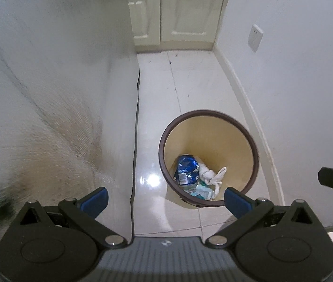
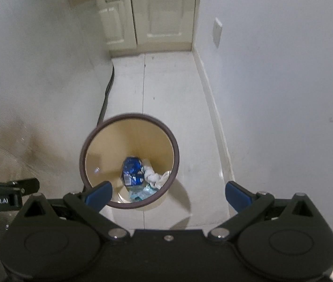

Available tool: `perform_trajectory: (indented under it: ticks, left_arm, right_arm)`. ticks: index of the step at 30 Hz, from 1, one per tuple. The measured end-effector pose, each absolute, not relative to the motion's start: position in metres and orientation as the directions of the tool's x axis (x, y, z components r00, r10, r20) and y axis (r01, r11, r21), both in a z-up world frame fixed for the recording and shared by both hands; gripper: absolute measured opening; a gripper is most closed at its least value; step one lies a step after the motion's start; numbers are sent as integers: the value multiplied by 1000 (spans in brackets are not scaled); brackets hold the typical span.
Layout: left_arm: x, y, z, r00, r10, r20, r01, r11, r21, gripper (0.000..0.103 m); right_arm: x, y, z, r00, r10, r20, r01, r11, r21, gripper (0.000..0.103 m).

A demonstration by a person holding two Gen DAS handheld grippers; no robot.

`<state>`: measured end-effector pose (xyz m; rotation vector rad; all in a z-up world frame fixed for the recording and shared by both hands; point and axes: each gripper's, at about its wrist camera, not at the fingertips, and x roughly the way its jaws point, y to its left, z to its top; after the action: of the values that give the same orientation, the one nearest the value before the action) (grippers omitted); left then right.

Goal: Collect trash
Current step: 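Raise both open tools away from the trash bin, then move both tools back to the table toward the remaining trash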

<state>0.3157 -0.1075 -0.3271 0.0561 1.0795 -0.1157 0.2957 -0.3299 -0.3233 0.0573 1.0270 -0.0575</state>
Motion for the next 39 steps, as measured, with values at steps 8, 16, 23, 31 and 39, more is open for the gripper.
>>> perform_trajectory:
  ticks: [8,16,23,31,39]
  left_arm:
    - [281,-110,-274,546,-97,-832,137,990,-25,103]
    - [245,-118,-204,646,-153,-748,181,982,-45,103]
    - [206,-116,-141,736,-205,-645,213,975,-66,103]
    - [159,-93,-72,822,-222,-525,224,973,-60,103]
    - [126,-40,4,907,-162,-388,171,985,-12,103]
  right_arm:
    - [256,-328,-269,597,-52,-801,89,996,2,103]
    - [208,-330,-206,689,-86,-719,116,993,-7,103]
    - [171,-331,-148,777,-107,-620,127,992,-13,103]
    - [142,-313,-89,864,-69,-498,67,997,-23,103]
    - [130,-274,-39,921,20,-389,-30,999,-19,103]
